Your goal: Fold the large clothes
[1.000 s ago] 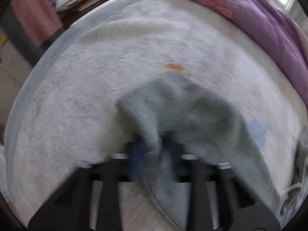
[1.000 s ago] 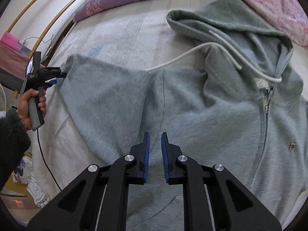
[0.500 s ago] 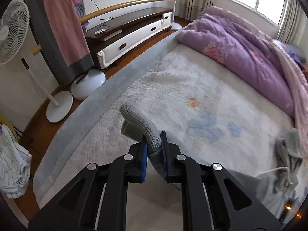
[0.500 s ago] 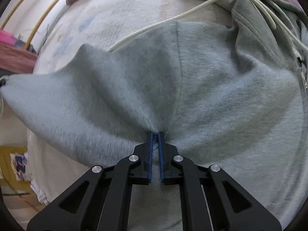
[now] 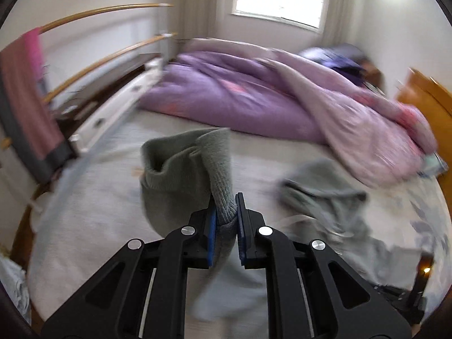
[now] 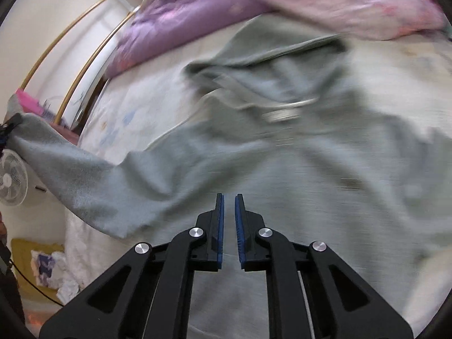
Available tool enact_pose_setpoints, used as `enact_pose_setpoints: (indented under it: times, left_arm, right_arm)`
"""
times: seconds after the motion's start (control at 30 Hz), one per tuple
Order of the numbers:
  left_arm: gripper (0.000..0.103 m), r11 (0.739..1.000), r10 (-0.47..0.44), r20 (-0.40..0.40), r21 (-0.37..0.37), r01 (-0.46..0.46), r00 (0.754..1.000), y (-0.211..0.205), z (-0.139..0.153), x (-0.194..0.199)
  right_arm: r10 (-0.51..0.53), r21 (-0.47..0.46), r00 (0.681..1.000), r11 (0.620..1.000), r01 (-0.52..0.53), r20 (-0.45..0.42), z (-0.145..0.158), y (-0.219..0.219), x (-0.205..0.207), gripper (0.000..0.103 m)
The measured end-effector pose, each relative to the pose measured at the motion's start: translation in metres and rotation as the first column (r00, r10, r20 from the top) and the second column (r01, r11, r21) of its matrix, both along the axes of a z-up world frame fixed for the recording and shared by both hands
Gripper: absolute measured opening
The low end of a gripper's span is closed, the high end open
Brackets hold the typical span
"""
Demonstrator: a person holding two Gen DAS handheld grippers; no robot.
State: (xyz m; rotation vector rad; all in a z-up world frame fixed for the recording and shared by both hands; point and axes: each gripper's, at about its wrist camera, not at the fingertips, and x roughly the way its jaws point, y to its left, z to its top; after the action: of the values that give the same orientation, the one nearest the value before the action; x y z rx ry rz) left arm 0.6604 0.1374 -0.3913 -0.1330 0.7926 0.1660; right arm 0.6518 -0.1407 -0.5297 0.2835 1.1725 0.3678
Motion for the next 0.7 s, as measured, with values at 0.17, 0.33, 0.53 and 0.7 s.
enact_pose_setpoints:
  times: [0.17,0.33,0.53,0.7]
  left_arm:
    - [0.012,0.987,-0.160,-0.037,-0.037,0.159,0.986,-0.148,-0.035,0.027]
    - [0.012,0.959,-0.283,-0.088,-0.030,0.281,0.955,-0.269,-0.085,0.041]
    - [0.012,0.922,-0.373,-0.226,0.023,0.387,0.900,-0.373,-0.169,0.044]
    - [0.021,0.913,-0.385,-0.348,-0.007,0.408,0.855,-0.400,-0.221,0.039]
  right_arm:
    - [-0.173,-0.058,0.983,0.983,0.177,0.057,0.017,-0.143,-0.030,0.009]
    - [-0.340,-0.108,0.938,0.932,0.346,0.070,0.020,-0.258,-0.057,0.009]
    - [-0.511,-0.114,0.857,0.849,0.516,0.068,0.001,-0.363,-0.091,0.009]
    - [-0.678,-0.075,0.735,0.733,0.676,0.007,-0.026,-0.427,-0.114,0.010]
